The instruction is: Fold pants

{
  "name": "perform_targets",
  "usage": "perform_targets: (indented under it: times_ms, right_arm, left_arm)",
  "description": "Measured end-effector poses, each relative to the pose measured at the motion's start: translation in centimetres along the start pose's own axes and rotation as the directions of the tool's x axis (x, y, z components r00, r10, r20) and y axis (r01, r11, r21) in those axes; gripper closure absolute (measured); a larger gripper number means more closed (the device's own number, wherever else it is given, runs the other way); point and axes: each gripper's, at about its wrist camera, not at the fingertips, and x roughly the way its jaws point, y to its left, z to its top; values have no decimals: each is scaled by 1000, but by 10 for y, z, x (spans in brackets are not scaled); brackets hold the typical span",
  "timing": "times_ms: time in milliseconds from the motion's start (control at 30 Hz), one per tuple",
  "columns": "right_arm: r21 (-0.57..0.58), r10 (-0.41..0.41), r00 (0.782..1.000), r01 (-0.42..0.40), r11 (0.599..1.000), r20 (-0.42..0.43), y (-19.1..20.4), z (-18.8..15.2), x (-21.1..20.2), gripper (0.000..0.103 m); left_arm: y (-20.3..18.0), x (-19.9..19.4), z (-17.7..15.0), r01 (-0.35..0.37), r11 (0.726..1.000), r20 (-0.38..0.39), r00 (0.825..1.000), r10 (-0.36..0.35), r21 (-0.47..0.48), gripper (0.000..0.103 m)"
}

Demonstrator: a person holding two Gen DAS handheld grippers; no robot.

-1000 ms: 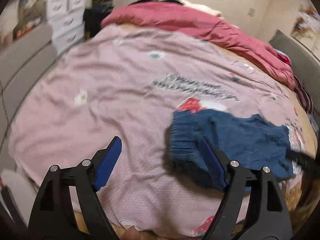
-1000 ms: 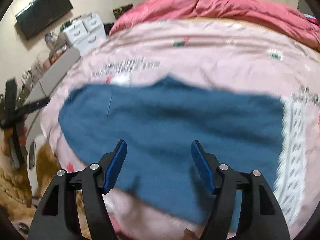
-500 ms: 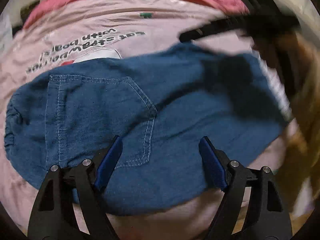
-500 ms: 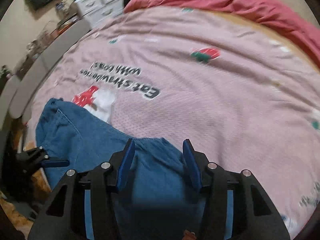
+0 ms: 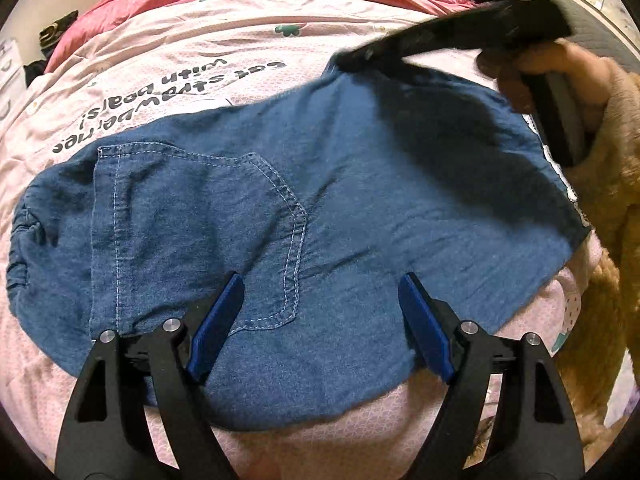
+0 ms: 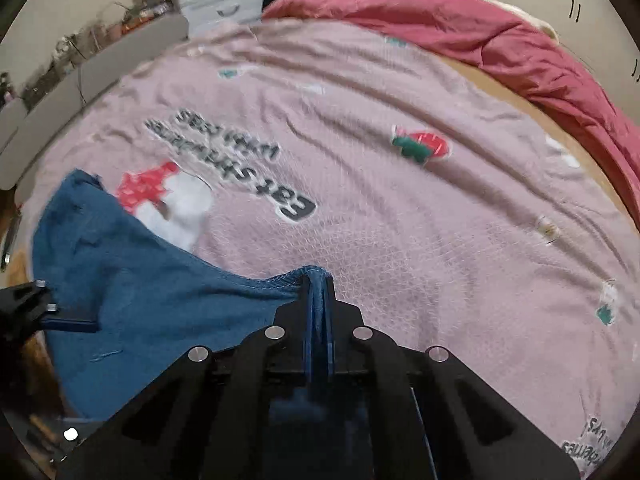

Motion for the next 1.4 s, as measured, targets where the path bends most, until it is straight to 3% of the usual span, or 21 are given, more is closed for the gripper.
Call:
perform_targets:
  times_ms: [100, 167, 200, 300, 433, 533, 633, 700, 900, 967, 1000, 1033, 1100, 1200, 1267, 1400]
  right_arm:
    - [-5, -24, 999, 24, 1000, -43, 4, -7, 29, 94]
    - [64, -18, 1000, 19, 998, -20, -5, -9, 23, 72]
    - [93, -24, 1000, 25, 995, -11, -11, -10, 17, 55]
    - [210, -15, 994, -7, 978, 104, -37, -24, -26, 56]
    - [367, -97, 969, 6, 930, 228, -84, -75, -104, 48]
    - [472, -169, 960, 45, 880, 224, -115, -123, -146, 47]
    - [547, -230, 959, 105, 830, 165, -141, -161, -163, 47]
    - [590, -235, 962, 112, 799, 137, -161, -180, -163, 47]
    - [703, -70, 986, -57, 709, 151, -198, -206, -125, 56]
    - [722, -14, 989, -98, 684, 148, -207, -210, -106, 58]
    - [727, 2, 989, -109, 677, 147, -208, -209, -100, 61]
    - [730, 30, 989, -128, 671, 146, -208, -210, -92, 71]
    - [711, 38, 988, -134, 690, 149, -202, -212, -85, 77]
    - [614, -30, 972, -122, 780, 231, -175, -212, -108, 87]
    - [516, -80, 957, -78, 853, 278, -148, -213, -124, 89]
    - [328, -133, 931, 15, 945, 340, -91, -214, -147, 89]
  left_arm:
    - [2, 1, -2, 7, 1000, 1, 1000, -7, -1, 30]
    - [6, 2, -2, 17, 1000, 3, 1000, -17, -2, 30]
    - [7, 2, -3, 22, 1000, 5, 1000, -22, 0, 29]
    - [6, -2, -4, 24, 1000, 15, 1000, -24, 9, 29]
    - [8, -26, -6, 69, 998, 16, 998, -68, -5, 29]
    - [12, -63, -2, 149, 989, 76, 986, -146, -26, 29]
    - [8, -79, 17, 113, 994, 132, 985, -112, 2, 29]
    - [0, -70, 39, 79, 997, 139, 987, -81, 25, 29]
    - [-24, -8, 97, 187, 982, 82, 979, -186, -11, 29]
    - [-31, 15, 107, 187, 982, 47, 982, -185, -24, 29]
    - [-34, 24, 110, 183, 983, 34, 983, -182, -27, 29]
    - [-36, 33, 112, 176, 984, 21, 984, -176, -32, 29]
    - [-39, 51, 112, 164, 985, -16, 986, -165, -48, 29]
    - [-41, 63, 104, 141, 989, -36, 989, -143, -47, 29]
    - [-43, 61, 101, 128, 991, -26, 991, -129, -25, 29]
    - [-44, 61, 100, 124, 992, -20, 992, -125, -24, 29]
